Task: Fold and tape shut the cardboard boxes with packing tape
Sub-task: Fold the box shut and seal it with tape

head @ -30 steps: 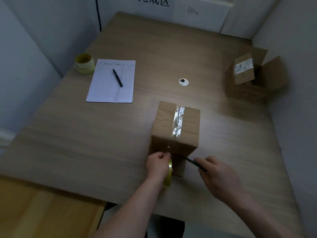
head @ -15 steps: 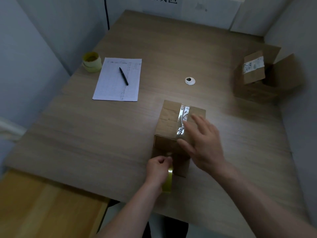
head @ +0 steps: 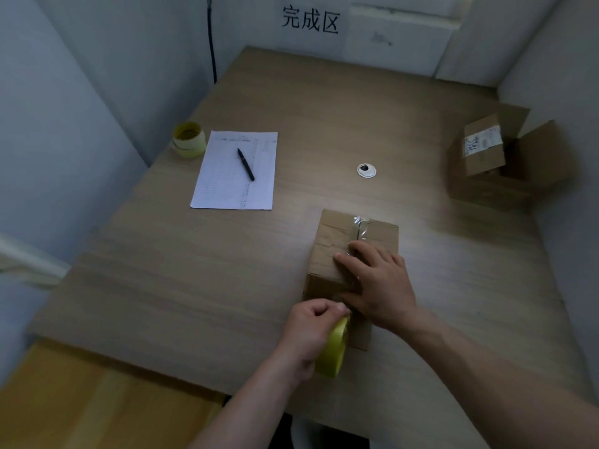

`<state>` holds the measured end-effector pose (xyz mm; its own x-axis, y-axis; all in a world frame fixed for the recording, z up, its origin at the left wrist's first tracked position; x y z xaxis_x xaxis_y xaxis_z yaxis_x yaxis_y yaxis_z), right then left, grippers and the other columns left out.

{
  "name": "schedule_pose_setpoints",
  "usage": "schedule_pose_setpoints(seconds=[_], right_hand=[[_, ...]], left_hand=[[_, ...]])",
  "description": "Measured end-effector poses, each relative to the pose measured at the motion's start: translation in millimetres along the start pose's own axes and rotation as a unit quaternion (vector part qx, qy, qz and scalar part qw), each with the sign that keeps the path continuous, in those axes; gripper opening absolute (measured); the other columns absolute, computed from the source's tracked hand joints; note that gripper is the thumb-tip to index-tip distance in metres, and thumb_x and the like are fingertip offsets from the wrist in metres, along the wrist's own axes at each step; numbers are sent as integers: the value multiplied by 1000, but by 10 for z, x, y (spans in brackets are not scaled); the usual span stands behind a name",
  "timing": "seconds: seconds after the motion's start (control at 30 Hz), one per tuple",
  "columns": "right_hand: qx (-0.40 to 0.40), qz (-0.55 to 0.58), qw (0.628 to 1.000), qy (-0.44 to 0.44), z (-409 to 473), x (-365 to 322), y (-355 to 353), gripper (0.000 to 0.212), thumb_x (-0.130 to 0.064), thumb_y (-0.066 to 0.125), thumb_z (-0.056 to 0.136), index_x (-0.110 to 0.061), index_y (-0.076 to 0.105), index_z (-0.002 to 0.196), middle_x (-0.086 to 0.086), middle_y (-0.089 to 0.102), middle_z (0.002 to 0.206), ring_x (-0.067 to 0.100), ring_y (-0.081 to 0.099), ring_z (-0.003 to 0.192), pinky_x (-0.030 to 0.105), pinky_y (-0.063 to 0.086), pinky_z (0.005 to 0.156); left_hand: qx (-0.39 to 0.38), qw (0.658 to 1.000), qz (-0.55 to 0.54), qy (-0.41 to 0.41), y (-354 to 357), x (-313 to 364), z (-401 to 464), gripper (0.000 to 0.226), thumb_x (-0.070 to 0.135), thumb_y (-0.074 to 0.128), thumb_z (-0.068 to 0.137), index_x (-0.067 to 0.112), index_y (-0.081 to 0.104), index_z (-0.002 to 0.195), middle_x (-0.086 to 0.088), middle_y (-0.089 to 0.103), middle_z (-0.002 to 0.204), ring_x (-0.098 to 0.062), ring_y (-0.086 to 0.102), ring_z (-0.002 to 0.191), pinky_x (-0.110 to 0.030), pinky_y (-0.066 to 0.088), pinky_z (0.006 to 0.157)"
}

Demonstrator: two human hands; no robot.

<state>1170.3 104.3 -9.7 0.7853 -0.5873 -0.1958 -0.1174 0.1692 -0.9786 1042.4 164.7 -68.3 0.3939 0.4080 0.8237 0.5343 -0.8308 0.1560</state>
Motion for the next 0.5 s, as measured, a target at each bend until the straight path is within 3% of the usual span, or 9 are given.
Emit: schedule_pose_setpoints(seconds=[0.07,0.17,0.23,0.27,0.37,0.5], right_hand=[[35,134,989,50,-74,96,-213,63,-26,78,69,-23,64,130,3,55,139,24,52,125,34,40,100],[205,358,893,179,-554,301,-620,32,-34,64,79,-28,70,109,-10,69,103,13,64,98,17,47,81],[165,478,830,237,-798,148,-500,34,-50,62,79,-33,66,107,-6,69,90,11,65,84,17,49,67],[124,507,814,256,-862,34,-401,38,-52,65,80,-35,64,113,-7,69,94,9,66,87,19,51,68],[97,532,788,294,-927,-55,-284,37,-26,72,88,-32,59,123,-13,67,106,3,64,98,20,52,82],[126,588,726,334,-1020,40,-272,22,-8,68,88,-24,71,102,-8,73,82,3,66,77,15,52,65]], left_hand=[[-16,1000,-19,9,29,161,-24,16,16,68,89,13,75,75,-7,67,76,-18,58,75,-28,46,67],[-20,996,-84,10,96,350,-68,16,18,66,89,12,77,79,-7,70,81,-17,62,76,-26,50,64],[-52,988,-143,-6,240,406,-122,18,24,66,83,9,77,82,-11,72,84,-19,67,73,-27,54,61],[-76,984,-162,-17,334,418,-161,21,26,64,82,10,77,85,-14,73,87,-22,69,74,-29,56,61],[-136,983,-124,-15,552,436,-249,24,25,55,95,17,77,99,-13,74,101,-25,71,89,-33,57,69],[-159,983,10,88,634,577,-260,25,21,54,98,25,78,100,-2,75,103,-16,69,98,-27,54,80]])
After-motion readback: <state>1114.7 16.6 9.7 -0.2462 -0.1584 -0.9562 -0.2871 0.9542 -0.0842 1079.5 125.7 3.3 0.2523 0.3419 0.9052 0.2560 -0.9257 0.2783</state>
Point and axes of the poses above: each hand's wrist, its own z-axis towards the middle knuckle, its own y-axis out of the palm, x = y × z, the point moved 10 cm from there along z, towards the middle knuckle
